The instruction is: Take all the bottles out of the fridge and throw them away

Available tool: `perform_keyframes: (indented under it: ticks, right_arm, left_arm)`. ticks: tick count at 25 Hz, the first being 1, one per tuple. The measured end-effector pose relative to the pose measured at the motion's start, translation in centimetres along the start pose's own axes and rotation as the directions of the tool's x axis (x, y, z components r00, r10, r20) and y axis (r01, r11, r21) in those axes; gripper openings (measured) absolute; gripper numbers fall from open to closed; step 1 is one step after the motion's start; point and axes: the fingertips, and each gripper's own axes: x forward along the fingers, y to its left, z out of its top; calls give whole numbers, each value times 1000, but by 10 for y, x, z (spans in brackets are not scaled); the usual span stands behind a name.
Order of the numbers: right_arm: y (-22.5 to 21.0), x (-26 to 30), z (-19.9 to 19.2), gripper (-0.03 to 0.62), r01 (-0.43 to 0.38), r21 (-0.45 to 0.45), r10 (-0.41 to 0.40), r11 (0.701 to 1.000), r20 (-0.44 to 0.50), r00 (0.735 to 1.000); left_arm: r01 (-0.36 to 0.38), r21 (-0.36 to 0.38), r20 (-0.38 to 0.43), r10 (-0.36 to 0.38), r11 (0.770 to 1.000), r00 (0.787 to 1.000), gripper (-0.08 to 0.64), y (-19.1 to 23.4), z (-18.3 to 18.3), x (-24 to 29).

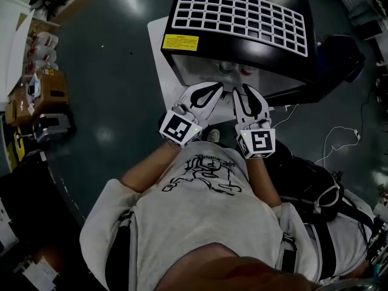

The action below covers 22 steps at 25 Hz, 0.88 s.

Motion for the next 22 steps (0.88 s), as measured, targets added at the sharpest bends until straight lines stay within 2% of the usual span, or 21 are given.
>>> perform_keyframes:
  ticks: [6,22]
  right_arm:
    - [-5,9,-9,81,3,-8,-3,1000,-11,1000]
    - [-20,34,-36,118,11,-9,-11,1000,-48,999]
  left_arm:
    - [-4,-54,-4,3,999,1000,9,9,-6,9]
    - [-19,-15,-18,19,1000,1000,9,26,-26,27]
